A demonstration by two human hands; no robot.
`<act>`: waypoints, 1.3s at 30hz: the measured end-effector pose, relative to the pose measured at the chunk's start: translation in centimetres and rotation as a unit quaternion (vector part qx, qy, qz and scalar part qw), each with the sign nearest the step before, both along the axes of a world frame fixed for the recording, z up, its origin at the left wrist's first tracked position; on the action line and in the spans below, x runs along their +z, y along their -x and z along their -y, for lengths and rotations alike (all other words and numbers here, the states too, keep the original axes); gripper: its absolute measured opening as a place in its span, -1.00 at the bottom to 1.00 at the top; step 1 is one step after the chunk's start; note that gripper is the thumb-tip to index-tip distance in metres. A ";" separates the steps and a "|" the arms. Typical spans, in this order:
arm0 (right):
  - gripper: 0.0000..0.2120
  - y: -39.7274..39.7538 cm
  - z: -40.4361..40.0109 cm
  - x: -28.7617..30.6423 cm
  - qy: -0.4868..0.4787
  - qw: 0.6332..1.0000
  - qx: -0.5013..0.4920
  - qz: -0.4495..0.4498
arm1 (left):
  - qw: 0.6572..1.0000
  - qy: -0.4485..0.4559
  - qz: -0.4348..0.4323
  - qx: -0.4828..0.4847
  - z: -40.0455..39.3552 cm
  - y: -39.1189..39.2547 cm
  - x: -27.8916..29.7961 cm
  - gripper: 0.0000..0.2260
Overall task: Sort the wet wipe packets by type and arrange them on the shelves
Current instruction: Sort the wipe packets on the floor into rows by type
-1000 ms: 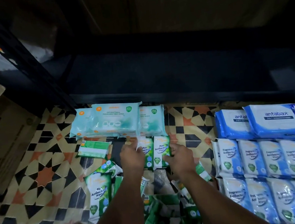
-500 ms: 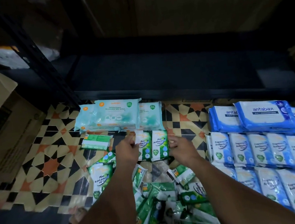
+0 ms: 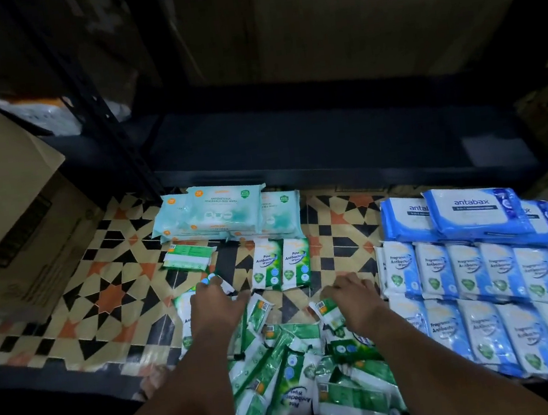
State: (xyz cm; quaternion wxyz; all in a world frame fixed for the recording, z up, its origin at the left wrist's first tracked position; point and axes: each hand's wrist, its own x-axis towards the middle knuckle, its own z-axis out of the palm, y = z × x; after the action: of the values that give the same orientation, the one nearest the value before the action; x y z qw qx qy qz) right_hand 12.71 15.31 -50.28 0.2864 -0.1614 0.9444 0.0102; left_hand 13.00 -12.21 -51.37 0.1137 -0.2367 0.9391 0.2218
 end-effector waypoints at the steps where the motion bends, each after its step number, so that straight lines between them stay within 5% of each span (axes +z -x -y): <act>1: -0.29 -0.2 0.1 -0.2 -0.009 1.000 0.003 -0.011 | 0.999 0.012 0.031 -0.009 0.0 -0.4 0.0 -0.24; 4: -0.31 -0.5 0.2 -0.2 -0.012 1.000 0.002 -0.024 | 0.994 0.026 0.097 -0.037 -0.5 -1.1 0.2 -0.14; 7: -0.29 -0.3 -0.3 -0.4 0.022 0.999 -0.027 -0.002 | 0.991 0.029 0.124 -0.046 -1.4 -1.2 1.0 -0.30; 12: -0.30 0.1 -0.5 0.6 0.202 0.970 -0.122 0.062 | 0.996 -0.061 0.057 0.038 -1.8 -1.7 1.8 -0.50; 17: -0.21 0.4 0.2 1.5 0.391 0.866 -0.274 0.149 | 0.971 -0.222 -0.039 0.079 -2.7 -1.2 3.2 -0.52; 22: -0.49 1.1 0.9 3.2 0.538 0.690 -0.427 0.226 | 0.897 -0.411 -0.066 0.151 -3.8 0.0 4.6 -0.54; 26: -0.47 1.1 1.5 4.1 0.564 0.639 -0.439 0.283 | 0.871 -0.464 -0.018 0.160 -5.4 0.2 5.6 -0.47; 28: -0.34 0.8 3.0 4.1 0.550 0.636 -0.437 0.320 | 0.859 -0.490 0.000 0.150 -5.8 0.2 3.3 -0.39; 30: -0.16 0.4 4.5 3.5 0.526 0.688 -0.416 0.278 | 0.852 -0.498 0.009 0.160 -5.8 0.1 -0.6 -0.45; 37: -0.06 0.1 4.5 2.0 0.493 0.734 -0.420 0.206 | 0.837 -0.506 0.034 0.205 -6.0 -1.1 1.6 -0.50; 39: -0.14 0.2 4.2 1.7 0.488 0.716 -0.455 0.207 | 0.819 -0.525 0.039 0.229 -5.7 -0.8 1.3 -0.49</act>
State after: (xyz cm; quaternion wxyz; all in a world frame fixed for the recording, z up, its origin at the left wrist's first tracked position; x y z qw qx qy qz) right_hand 12.49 11.09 -48.61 0.3262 0.1722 0.6951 -0.6171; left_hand 13.78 -6.48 -50.06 0.2031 -0.3579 0.5938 0.6914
